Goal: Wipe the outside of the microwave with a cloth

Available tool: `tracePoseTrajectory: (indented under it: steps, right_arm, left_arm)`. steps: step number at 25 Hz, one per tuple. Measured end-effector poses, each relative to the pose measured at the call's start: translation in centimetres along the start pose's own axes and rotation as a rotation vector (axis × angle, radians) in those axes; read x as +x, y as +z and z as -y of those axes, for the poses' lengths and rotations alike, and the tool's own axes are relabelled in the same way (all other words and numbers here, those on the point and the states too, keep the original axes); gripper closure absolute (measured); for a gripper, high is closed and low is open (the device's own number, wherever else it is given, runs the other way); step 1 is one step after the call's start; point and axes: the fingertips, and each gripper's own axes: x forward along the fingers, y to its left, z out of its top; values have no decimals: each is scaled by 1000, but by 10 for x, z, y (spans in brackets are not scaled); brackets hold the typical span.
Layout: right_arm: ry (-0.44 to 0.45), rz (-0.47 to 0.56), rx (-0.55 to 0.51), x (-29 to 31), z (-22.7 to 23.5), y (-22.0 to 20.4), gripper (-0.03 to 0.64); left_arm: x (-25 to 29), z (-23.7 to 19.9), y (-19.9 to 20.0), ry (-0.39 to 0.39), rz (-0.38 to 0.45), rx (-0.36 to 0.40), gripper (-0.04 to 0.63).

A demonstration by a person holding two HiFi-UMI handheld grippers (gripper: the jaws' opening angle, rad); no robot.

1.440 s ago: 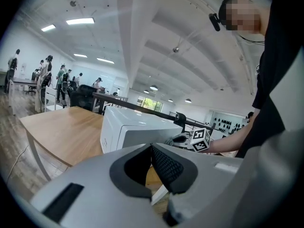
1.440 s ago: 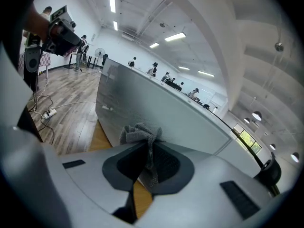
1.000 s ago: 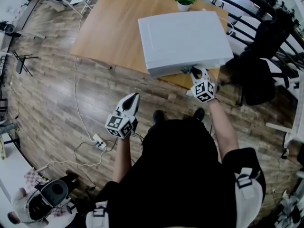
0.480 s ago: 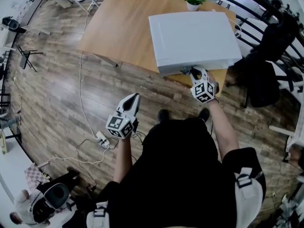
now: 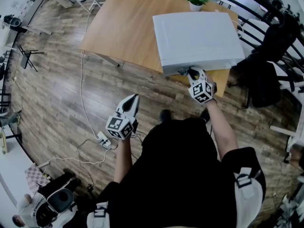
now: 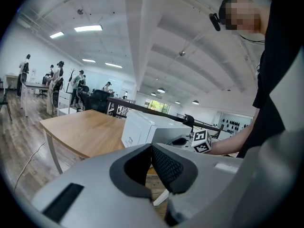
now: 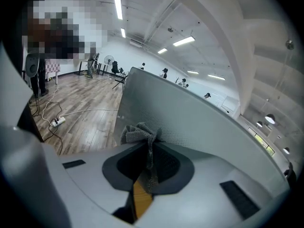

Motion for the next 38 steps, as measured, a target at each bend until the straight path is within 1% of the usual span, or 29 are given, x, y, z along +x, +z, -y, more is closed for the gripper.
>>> tracePoseTrajectory:
  steps: [15,26,33,38]
  right_arm:
    - [57,34,-17,22,-38,31,584]
    - [103,78,-48,35,-65,65,584]
    - [97,83,-66,43,-74,68,584]
    - [95,72,-50,49,-78,61,584]
  left_arm:
    - [-18,-20,-4,14,-14,0,592]
    - [-28,-31,-5,16,-34,3,592]
    - [-31,-35,-1,4,-49,21,592]
    - [-32,-37,-2,0,-59,30,592]
